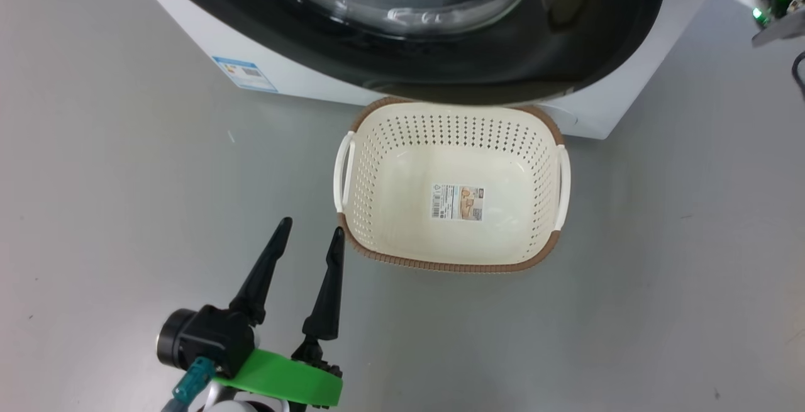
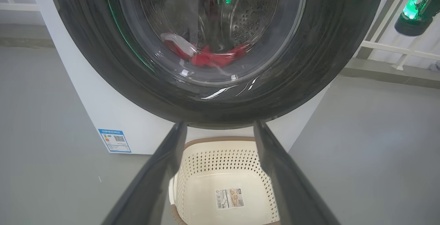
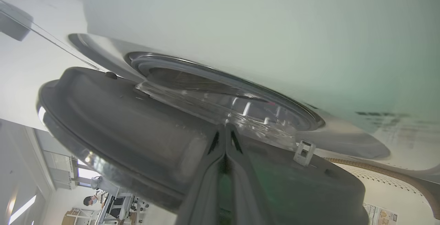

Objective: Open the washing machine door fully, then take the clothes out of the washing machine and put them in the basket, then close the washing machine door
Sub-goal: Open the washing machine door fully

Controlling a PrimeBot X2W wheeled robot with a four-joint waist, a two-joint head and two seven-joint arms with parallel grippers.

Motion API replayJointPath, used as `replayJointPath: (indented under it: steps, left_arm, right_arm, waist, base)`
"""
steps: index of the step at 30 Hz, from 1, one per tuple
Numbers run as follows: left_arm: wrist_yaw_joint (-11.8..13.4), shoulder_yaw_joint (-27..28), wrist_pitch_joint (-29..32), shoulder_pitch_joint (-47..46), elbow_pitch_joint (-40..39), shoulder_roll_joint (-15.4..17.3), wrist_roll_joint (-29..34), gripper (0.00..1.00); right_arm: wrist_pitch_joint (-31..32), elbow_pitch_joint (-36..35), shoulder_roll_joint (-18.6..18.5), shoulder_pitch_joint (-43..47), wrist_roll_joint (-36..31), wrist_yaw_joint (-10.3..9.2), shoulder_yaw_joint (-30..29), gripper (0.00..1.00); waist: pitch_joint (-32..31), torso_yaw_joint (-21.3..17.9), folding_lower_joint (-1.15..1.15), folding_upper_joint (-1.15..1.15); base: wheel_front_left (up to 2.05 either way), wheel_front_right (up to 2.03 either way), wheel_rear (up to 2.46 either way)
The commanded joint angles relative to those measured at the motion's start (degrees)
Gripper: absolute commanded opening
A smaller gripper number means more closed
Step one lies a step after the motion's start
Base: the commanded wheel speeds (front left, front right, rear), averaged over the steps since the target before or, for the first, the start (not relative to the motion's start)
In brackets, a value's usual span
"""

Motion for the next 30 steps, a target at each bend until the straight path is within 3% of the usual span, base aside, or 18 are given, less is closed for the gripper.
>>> replayJointPath:
  steps: [1, 18, 30]
  left_arm:
    - [0.29, 1.8, -0.52, -0.03, -0.99, 0.71, 0.12, 1.0]
    - [-0.04, 2.48, -0.52, 2.79, -0.61, 0.71, 0.9, 1.0]
    - [0.39, 4.31, -0.52, 5.61, -0.52, 0.71, 0.74, 1.0]
  right_arm:
    - [1.14, -2.59, 1.63, 2.24, 0.05, 0.41, -0.11, 0.0]
    - [5.06, -10.72, 4.5, 14.08, -1.59, 0.41, -0.64, 0.0]
    - [7.36, -17.48, 6.64, 22.12, -2.95, 0.41, -0.82, 0.0]
  waist:
    - [-1.0, -0.51, 0.0, 0.0]
    - [-5.59, -1.54, 0.0, 0.0]
    - [-8.96, -0.04, 0.0, 0.0]
  base:
    - [0.0, 0.0, 0.0]
    - [0.0, 0.0, 0.0]
    - [0.0, 0.0, 0.0]
